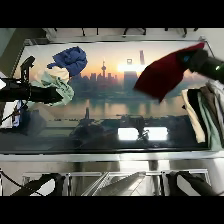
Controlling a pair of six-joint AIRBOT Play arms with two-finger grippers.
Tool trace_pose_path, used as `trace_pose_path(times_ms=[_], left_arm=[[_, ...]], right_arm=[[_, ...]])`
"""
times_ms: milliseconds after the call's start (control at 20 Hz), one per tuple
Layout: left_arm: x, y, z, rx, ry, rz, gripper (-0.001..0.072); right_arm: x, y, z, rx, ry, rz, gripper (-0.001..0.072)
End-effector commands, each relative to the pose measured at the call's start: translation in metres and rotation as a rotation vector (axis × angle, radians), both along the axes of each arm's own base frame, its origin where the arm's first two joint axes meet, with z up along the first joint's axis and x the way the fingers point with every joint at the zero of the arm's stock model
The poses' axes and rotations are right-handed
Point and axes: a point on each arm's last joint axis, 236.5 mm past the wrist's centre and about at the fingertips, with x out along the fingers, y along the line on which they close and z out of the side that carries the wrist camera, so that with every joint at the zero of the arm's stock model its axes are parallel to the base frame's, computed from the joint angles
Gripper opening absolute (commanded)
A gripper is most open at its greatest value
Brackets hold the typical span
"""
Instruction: Fold the shirts.
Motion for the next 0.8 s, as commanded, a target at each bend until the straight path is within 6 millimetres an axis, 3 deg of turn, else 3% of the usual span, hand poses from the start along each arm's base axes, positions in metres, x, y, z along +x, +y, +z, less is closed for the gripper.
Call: trace_pose_path(times_ms=[0,250,400,550,750], left_arm=[[0.003,0.0,0.003,0.002,-0.012,0.002,0.0013],[0.008,0.002,0.005,0.002,-0.034,0.015,0.0013],[0.008,0.002,0.005,0.002,-0.032,0.015,0.0013],[0.008,0.002,0.005,0.002,-0.032,0.015,0.0013],[0.008,0.002,0.005,0.002,-0.032,0.015,0.0013]], right_arm=[[0.033,-0.043,0.031,-0.049,-0.052,-0.02,0.0031],[0.083,-0.105,0.06,-0.113,-0.136,-0.058,0.0029],[0.105,-0.146,0.063,-0.081,-0.173,-0.115,0.0027],[0.11,-0.183,0.052,-0.033,-0.164,-0.159,0.0027],[0.106,-0.222,0.062,-0.046,-0.235,-0.232,0.0025]])
